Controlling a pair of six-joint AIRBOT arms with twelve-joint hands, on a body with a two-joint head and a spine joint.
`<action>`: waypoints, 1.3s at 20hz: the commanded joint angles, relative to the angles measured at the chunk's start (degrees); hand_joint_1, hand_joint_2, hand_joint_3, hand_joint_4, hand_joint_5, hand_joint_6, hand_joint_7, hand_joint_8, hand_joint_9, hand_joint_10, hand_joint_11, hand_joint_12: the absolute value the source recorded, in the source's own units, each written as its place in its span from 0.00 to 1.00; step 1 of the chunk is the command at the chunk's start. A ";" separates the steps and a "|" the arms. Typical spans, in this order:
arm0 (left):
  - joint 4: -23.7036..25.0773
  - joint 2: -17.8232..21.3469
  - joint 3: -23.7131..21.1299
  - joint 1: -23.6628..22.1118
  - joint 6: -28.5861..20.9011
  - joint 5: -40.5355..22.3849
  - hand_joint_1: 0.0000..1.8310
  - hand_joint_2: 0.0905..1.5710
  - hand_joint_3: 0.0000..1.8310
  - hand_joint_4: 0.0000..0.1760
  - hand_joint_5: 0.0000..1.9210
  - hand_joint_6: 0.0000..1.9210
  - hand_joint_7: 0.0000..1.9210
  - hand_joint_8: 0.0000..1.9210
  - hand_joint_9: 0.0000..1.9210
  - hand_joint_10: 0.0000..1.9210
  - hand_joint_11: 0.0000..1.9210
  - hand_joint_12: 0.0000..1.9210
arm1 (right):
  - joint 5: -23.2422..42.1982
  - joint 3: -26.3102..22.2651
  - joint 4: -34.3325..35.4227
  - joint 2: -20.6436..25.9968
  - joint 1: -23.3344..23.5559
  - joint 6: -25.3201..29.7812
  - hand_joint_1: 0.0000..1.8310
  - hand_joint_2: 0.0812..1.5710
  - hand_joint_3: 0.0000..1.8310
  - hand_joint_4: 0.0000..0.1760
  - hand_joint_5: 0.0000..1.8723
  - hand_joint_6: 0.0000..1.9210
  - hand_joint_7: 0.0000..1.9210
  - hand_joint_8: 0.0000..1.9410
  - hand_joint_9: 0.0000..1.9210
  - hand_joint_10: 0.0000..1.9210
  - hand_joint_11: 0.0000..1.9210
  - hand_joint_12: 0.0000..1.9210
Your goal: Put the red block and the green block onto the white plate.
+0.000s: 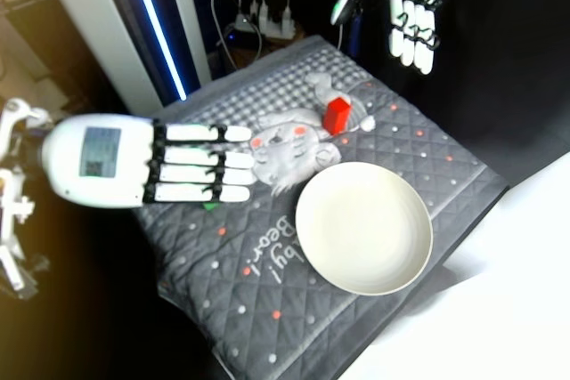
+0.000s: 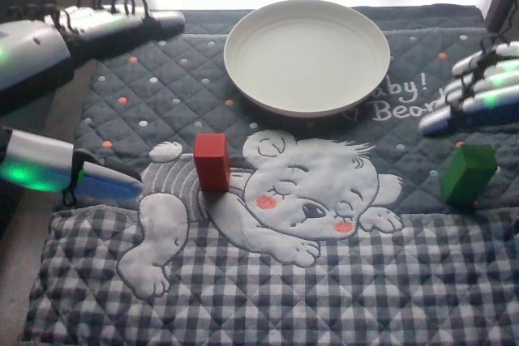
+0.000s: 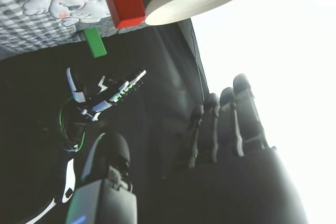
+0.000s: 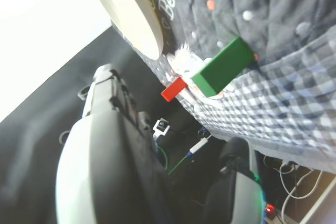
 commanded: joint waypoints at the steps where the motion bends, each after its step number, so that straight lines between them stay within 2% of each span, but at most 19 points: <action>1: -1.56 -0.22 0.27 -0.44 -0.38 -5.98 0.47 0.51 0.00 0.30 0.08 0.00 0.09 0.00 0.06 0.01 0.00 0.07 | 5.43 0.43 2.81 0.11 0.46 -0.23 0.46 0.50 0.00 1.00 0.28 0.00 0.25 0.00 0.19 0.00 0.11 0.08; 2: -1.17 -0.71 0.48 -0.58 -0.38 -5.38 0.47 0.51 0.00 0.24 0.09 0.00 0.11 0.00 0.08 0.00 0.00 0.11 | 5.31 0.81 2.83 -0.52 0.46 -0.25 0.46 0.52 0.00 1.00 0.28 0.00 0.26 0.00 0.19 0.00 0.13 0.05; 3: -0.66 -1.41 0.79 -1.01 -0.40 -4.69 0.47 0.51 0.00 0.05 0.09 0.00 0.12 0.00 0.09 0.00 0.00 0.15 | 5.30 1.17 2.85 -1.18 0.46 -0.25 0.45 0.52 0.00 1.00 0.28 0.00 0.25 0.00 0.19 0.00 0.14 0.04; 4: -0.04 -2.07 1.15 -1.62 -0.41 -3.93 0.45 0.52 0.00 0.07 0.09 0.00 0.13 0.00 0.11 0.00 0.00 0.22 | 5.30 1.44 2.88 -1.67 0.46 -0.25 0.44 0.53 0.00 1.00 0.28 0.00 0.24 0.00 0.18 0.00 0.14 0.04; 5: 1.12 -3.06 1.67 -2.66 -0.42 -2.59 0.45 0.52 0.00 0.21 0.08 0.00 0.12 0.00 0.10 0.00 0.00 0.20 | 5.30 1.81 3.00 -2.33 0.46 -0.25 0.45 0.54 0.00 1.00 0.28 0.00 0.23 0.00 0.18 0.00 0.13 0.03; 6: 2.08 -3.97 2.11 -3.72 -0.42 -1.50 0.48 0.51 0.00 0.35 0.07 0.00 0.07 0.00 0.05 0.00 0.00 0.12 | 5.30 2.13 3.18 -2.80 0.46 -0.25 0.44 0.54 0.00 1.00 0.27 0.00 0.22 0.00 0.17 0.00 0.14 0.03; 8: 2.94 -5.49 2.91 -4.70 -0.42 -0.29 0.49 0.48 0.00 0.23 0.08 0.00 0.08 0.00 0.05 0.00 0.00 0.22 | 5.30 2.89 3.61 -3.66 0.46 -0.25 0.43 0.55 0.00 1.00 0.26 0.00 0.20 0.00 0.16 0.00 0.13 0.03; 10: 2.95 -6.71 3.62 -4.80 -0.43 0.12 0.51 0.46 0.00 0.19 0.08 0.00 0.07 0.00 0.04 0.00 0.00 0.24 | 5.30 3.46 4.12 -4.00 0.46 -0.25 0.43 0.56 0.01 1.00 0.27 0.00 0.20 0.00 0.15 0.00 0.13 0.02; 11: 3.09 -7.84 4.28 -4.93 -0.48 0.81 0.51 0.47 0.00 0.24 0.07 0.00 0.05 0.00 0.00 0.00 0.00 0.02 | 5.14 3.80 4.48 -4.12 0.46 -0.25 0.43 0.57 0.01 1.00 0.27 0.00 0.18 0.00 0.15 0.00 0.13 0.02; 13: 3.15 -8.99 4.87 -4.97 -0.66 1.32 0.50 0.47 0.00 0.24 0.08 0.00 0.05 0.00 0.00 0.00 0.00 0.00 | 4.77 4.15 4.60 -4.41 0.46 -0.25 0.43 0.56 0.01 1.00 0.27 0.00 0.18 0.00 0.15 0.00 0.14 0.03; 15: 3.38 -10.35 5.77 -5.08 -0.89 2.33 0.48 0.48 0.00 0.06 0.10 0.00 0.06 0.00 0.03 0.00 0.01 0.01 | 4.29 4.73 4.75 -4.99 0.46 -0.25 0.44 0.56 0.00 1.00 0.28 0.01 0.17 0.00 0.14 0.00 0.16 0.03; 17: 3.79 -12.37 7.38 -5.32 -1.78 3.87 0.44 0.49 0.00 0.04 0.10 0.00 0.09 0.00 0.08 0.01 0.06 0.04 | 3.60 5.54 4.99 -5.78 0.46 -0.25 0.45 0.55 0.00 1.00 0.28 0.00 0.17 0.00 0.15 0.00 0.17 0.03; 18: 4.46 -13.28 8.13 -5.51 -2.77 4.31 0.43 0.49 0.00 0.03 0.11 0.00 0.14 0.00 0.13 0.00 0.10 0.08 | 3.41 5.72 5.08 -5.95 0.46 -0.25 0.44 0.55 0.00 1.00 0.28 0.00 0.16 0.00 0.15 0.00 0.17 0.03; 19: 5.36 -14.15 8.84 -5.71 -4.10 4.73 0.45 0.49 0.00 0.03 0.11 0.00 0.17 0.00 0.15 0.00 0.08 0.16 | 3.29 5.79 5.16 -5.99 0.46 -0.25 0.44 0.55 0.00 1.00 0.27 0.00 0.16 0.00 0.15 0.00 0.17 0.03; 21: 6.88 -15.12 9.33 -5.95 -4.81 5.77 0.47 0.49 0.00 0.00 0.14 0.00 0.24 0.00 0.24 0.00 0.02 0.45 | 3.19 5.82 5.32 -6.01 0.46 -0.25 0.47 0.55 0.00 1.00 0.26 0.00 0.15 0.00 0.15 0.00 0.16 0.03; 24: 7.94 -15.87 9.53 -6.05 -4.80 6.92 0.51 0.49 0.00 0.00 0.24 0.01 0.35 0.02 0.29 0.02 0.00 0.54 | 3.15 5.98 5.60 -6.15 0.46 -0.25 0.48 0.54 0.00 1.00 0.24 0.00 0.15 0.00 0.17 0.01 0.18 0.04; 26: 7.96 -16.57 9.91 -6.29 -4.79 6.86 0.52 0.49 0.00 0.00 0.29 0.02 0.38 0.02 0.32 0.03 0.00 0.62 | 3.07 6.11 5.80 -6.26 0.46 -0.25 0.48 0.54 0.00 1.00 0.25 0.00 0.17 0.01 0.18 0.01 0.22 0.06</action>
